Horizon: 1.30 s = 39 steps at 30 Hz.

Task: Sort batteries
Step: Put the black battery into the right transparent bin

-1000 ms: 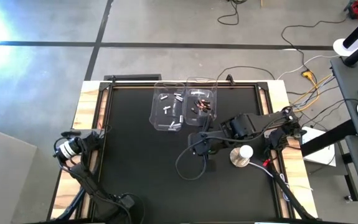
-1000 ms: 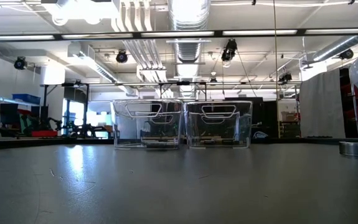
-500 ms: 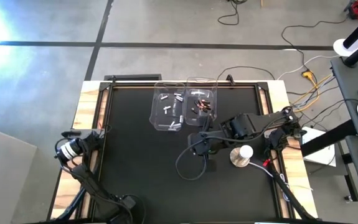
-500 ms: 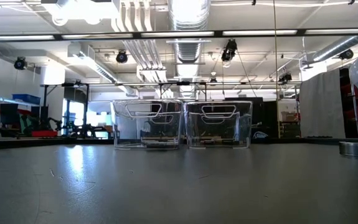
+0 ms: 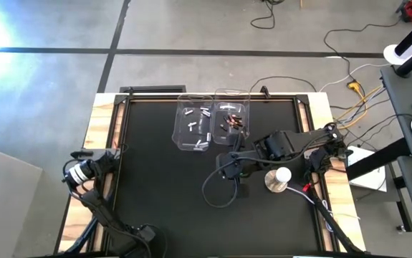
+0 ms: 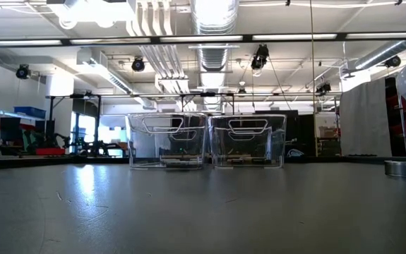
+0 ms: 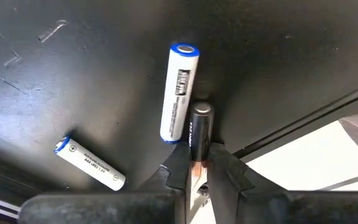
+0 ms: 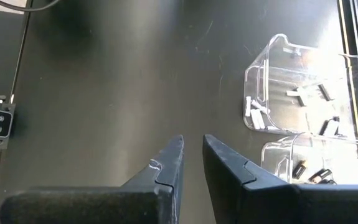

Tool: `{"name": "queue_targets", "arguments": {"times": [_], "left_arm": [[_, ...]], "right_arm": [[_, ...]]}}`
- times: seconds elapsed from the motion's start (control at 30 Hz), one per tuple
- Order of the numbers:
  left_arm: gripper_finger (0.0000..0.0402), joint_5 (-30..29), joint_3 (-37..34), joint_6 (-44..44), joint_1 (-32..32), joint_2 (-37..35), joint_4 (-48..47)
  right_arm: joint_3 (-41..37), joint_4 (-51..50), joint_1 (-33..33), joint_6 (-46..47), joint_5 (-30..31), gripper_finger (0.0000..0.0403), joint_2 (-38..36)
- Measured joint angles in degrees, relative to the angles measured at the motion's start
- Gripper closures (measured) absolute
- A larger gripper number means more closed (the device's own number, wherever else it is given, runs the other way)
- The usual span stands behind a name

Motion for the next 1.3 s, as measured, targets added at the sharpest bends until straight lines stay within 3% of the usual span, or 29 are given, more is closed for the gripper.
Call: {"name": "queue_targets", "arguments": {"times": [0.5,0.73,0.97,1.13,1.3], "left_arm": [[0.0383,-5.77,10.36,8.56,-0.65,0.2,-13.31],[0.0383,-18.44,19.29,16.24,0.25,0.13,-17.52],[0.0383,-32.6,30.0,27.31,7.36,0.02,-25.87],[0.0383,-37.0,35.9,40.62,12.11,-0.08,-26.83],[0.0383,-40.11,39.75,49.38,15.75,-0.21,-32.14]], "right_arm": [[0.0,0.13,0.0,-0.08,0.02,0.0351,0.02],[0.39,-0.03,0.45,1.42,0.01,0.0351,-0.07],[0.59,2.73,3.09,3.09,0.0,0.0351,-1.42],[-0.26,5.63,8.72,1.57,0.09,0.0351,-1.42],[-1.05,6.23,14.96,3.33,4.21,0.0351,-1.81]]}}
